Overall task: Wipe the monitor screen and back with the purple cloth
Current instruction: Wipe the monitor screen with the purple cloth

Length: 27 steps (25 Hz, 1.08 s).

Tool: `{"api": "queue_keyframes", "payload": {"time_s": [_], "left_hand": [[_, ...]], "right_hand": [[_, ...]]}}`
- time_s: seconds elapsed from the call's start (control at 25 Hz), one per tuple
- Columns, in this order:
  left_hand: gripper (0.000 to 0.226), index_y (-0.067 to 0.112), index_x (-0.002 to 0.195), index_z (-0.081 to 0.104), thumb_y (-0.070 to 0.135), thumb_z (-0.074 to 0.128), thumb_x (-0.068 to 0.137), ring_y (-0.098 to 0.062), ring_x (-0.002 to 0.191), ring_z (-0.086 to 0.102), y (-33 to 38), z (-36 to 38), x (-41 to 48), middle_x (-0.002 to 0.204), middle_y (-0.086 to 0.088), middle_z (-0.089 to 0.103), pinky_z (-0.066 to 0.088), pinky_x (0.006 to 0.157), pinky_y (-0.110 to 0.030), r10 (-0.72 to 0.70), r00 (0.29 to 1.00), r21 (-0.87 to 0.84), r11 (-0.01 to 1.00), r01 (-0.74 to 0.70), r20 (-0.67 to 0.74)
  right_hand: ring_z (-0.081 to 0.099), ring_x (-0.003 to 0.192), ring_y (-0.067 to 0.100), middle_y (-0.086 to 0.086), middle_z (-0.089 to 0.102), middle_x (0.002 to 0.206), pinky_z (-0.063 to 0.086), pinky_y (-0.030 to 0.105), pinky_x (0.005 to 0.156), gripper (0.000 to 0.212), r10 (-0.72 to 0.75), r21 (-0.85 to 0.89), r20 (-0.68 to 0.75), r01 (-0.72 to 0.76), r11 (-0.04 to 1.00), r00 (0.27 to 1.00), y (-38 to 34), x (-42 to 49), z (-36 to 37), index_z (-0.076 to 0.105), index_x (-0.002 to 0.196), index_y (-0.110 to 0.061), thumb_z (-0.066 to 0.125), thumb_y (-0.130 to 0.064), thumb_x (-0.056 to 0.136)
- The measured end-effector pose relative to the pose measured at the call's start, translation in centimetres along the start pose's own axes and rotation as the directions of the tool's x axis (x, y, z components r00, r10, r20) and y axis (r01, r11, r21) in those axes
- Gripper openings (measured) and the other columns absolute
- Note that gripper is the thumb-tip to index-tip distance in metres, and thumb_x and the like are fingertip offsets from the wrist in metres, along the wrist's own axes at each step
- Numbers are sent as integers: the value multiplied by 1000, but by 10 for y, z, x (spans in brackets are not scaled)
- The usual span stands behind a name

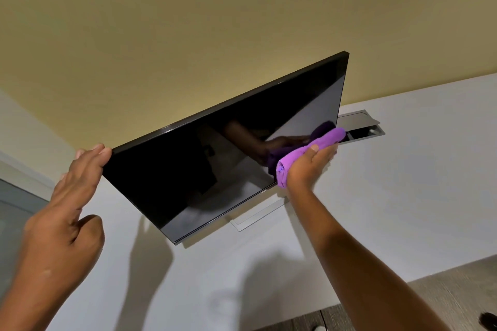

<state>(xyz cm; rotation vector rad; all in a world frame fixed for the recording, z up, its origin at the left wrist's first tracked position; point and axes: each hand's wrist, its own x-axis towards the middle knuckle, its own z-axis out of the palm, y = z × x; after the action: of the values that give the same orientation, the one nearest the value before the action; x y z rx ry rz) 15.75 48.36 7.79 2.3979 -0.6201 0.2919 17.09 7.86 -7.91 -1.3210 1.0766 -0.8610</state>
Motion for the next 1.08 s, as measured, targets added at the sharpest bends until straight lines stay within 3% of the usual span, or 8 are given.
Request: {"api": "queue_keyframes", "payload": {"time_s": [0.12,0.28,0.44,0.52,0.68,0.76,0.88,1.08], "left_hand": [[112,27,166,37,-31,39,71,-17,166,18,3,-2,-5,175,15,30,18,132,-60,10,1000,4,1000,-10,17],[122,30,166,36,-42,40,68,-14,166,17,11,-5,-11,174,17,29,20,132,-60,-23,1000,10,1000,23,16],[124,32,166,35,-44,40,68,-12,166,17,15,-4,-14,174,19,28,20,132,-59,-36,999,28,999,36,8],[125,33,166,34,-44,40,69,-11,166,16,17,-4,-15,174,20,27,20,132,-58,-46,999,24,999,46,5],[125,33,166,35,-44,40,68,-11,166,17,21,-3,-16,174,19,28,20,132,-59,-51,999,19,999,51,-1],[125,33,166,36,-44,40,67,-10,165,17,23,-3,-15,174,19,29,20,132,-59,-55,998,12,998,55,-6],[123,33,166,35,-42,41,69,-9,165,16,26,-3,-14,174,20,28,20,133,-58,-60,998,8,998,60,-6],[120,39,165,35,-39,41,73,-5,164,17,33,-2,-17,172,26,28,18,133,-46,-79,996,-31,997,78,-35]], "right_hand": [[30,160,34,6,15,179,28,51,131,63,172,28,36,-173,985,984,23,-14,-4,6,172,-22,30,-38,116],[36,157,31,2,18,178,30,47,130,62,181,112,30,-183,977,983,-1,-15,-4,9,172,-28,31,-40,116],[30,160,27,2,21,178,30,48,130,68,-21,153,25,17,988,999,-41,-7,3,14,172,-28,33,-48,109],[23,163,23,3,18,179,27,43,132,64,-164,167,33,156,973,986,-61,-11,6,16,172,-21,37,-39,114],[7,159,-8,-3,6,180,21,15,127,64,-330,149,115,312,938,937,-75,-34,12,9,172,-20,38,-30,116],[2,158,-11,-5,3,180,14,7,123,64,-314,124,133,299,946,940,-64,-50,15,6,172,-19,38,-25,117],[3,165,8,-1,4,180,11,21,132,61,-263,96,100,253,963,960,-43,-73,22,7,172,-14,35,-23,117],[27,162,27,-4,11,180,35,52,127,66,-89,18,59,88,996,994,-6,-118,30,4,171,-31,28,-48,112]]}}
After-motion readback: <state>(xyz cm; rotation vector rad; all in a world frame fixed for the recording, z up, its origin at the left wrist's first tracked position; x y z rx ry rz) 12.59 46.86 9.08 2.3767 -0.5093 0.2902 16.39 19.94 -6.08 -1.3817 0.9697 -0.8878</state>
